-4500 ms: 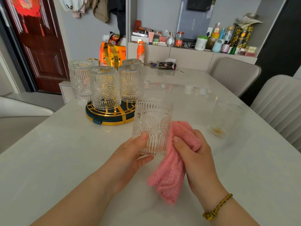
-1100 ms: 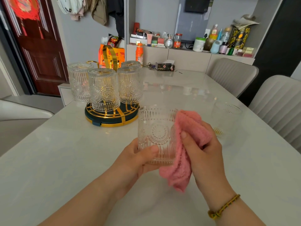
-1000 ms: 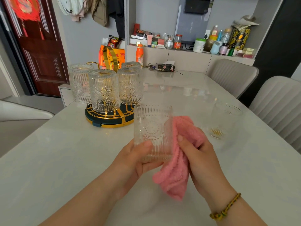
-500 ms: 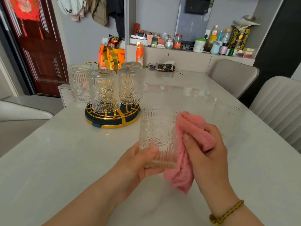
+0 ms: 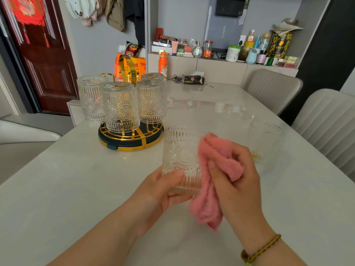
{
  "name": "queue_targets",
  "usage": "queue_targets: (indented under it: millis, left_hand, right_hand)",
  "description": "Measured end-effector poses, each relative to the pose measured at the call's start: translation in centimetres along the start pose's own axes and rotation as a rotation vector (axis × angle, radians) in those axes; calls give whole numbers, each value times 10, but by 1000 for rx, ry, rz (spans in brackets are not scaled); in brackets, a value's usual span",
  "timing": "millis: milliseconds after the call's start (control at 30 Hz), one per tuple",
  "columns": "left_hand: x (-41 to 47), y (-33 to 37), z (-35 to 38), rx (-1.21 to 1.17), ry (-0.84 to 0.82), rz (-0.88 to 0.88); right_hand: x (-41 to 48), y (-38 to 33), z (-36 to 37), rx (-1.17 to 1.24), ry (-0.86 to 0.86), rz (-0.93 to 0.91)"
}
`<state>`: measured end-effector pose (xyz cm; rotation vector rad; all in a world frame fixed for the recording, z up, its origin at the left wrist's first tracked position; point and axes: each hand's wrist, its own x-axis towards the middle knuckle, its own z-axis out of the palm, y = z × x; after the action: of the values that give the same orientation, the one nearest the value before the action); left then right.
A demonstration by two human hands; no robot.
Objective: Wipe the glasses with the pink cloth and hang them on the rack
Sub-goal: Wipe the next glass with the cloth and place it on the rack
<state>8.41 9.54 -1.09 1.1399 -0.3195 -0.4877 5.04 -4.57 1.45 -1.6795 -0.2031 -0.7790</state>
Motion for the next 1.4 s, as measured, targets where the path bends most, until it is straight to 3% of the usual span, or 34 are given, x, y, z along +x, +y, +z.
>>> queue_targets:
  millis: [133, 233, 433, 600, 767, 900, 1033, 1167, 1267, 1400]
  left_hand:
    - [-1, 3, 1, -144, 30, -29]
    - [0, 4, -3, -182, 84, -49]
    - [-3, 9, -1, 18, 101, -48]
    - [4, 5, 0, -134, 185, -67]
    - [3, -3, -1, -17, 129, -60]
    - [2, -1, -5, -21, 48, -52]
    - [-1, 3, -2, -63, -47, -17]
    - [2, 6, -5, -211, 44, 26]
    - [5, 7, -9, -246, 94, 35]
    - [1, 6, -5, -95, 25, -29]
  right_hand:
    - [5, 12, 1, 137, -11, 295]
    - [1, 17, 5, 175, -49, 376]
    - [1, 12, 4, 148, -6, 319]
    - [-1, 8, 3, 50, 8, 140]
    - [-5, 11, 7, -115, -44, 10]
    - [-3, 6, 4, -109, -71, -96]
    - [4, 8, -5, -4, 42, 33]
    - [2, 14, 0, 28, -88, 200]
    - [-5, 12, 7, 0, -106, 95]
    - [-4, 8, 4, -125, -77, -153]
